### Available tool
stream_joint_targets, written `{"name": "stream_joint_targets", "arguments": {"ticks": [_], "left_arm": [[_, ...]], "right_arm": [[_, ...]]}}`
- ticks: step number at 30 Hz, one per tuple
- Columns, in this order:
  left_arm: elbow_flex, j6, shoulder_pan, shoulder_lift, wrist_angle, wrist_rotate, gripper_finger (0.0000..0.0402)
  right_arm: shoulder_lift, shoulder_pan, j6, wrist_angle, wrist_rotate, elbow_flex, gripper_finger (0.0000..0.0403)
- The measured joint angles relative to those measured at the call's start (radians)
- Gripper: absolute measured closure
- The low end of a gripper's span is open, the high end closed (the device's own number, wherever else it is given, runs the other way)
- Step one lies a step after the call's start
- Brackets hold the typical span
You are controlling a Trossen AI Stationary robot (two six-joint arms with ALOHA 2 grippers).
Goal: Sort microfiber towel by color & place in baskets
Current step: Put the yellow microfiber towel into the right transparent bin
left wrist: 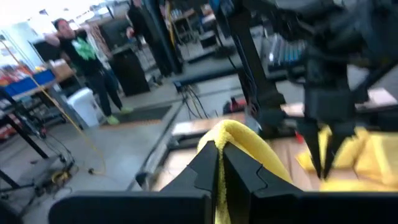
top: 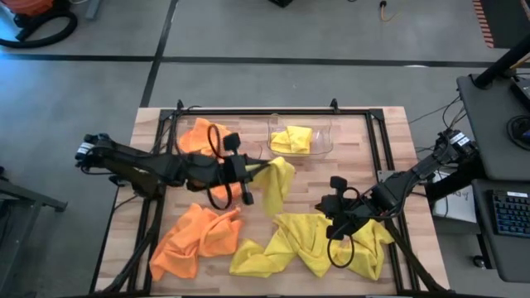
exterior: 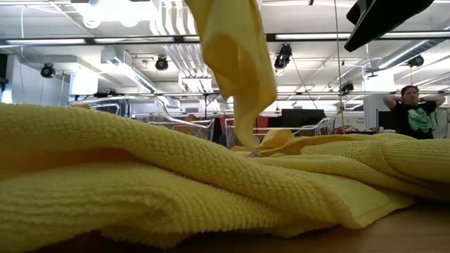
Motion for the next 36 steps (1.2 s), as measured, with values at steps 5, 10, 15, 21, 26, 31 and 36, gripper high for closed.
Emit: {"name": "stream_joint_targets", "arguments": {"ticks": [5,10,15,21,26,31,36], "left_arm": [[0.042,0.059,0.043,-0.004,0.036,0.041,0.0402],[0.074,0.082,0.11,0.012,0.079,0.077,0.0402],[0.11,0.079,0.192,0.029,0.107,0.189,0.0402],[0.172,0.078,0.282,0.073,0.111,0.218,0.0402],[0.223,0.078,0.348,0.134,0.107,0.283,0.0402],[0.284,0.087,0.412,0.202,0.111,0.286,0.0401],[0.334,0.078,0.462,0.271,0.106,0.319,0.0402]], "right_arm": [[0.0,0.0,-0.044,0.0,0.0,0.0,0.039],[-0.013,0.0,-0.102,0.0,0.0,0.0,0.039],[-0.05,0.0,-0.141,0.0,0.0,0.0,0.039],[-0.111,-0.002,-0.209,0.002,0.034,0.0,0.039],[-0.136,-0.002,-0.226,0.002,0.086,-0.002,0.039],[-0.132,-0.002,-0.223,0.003,0.101,-0.005,0.039],[-0.132,-0.002,-0.222,0.005,0.104,-0.013,0.039]]}}
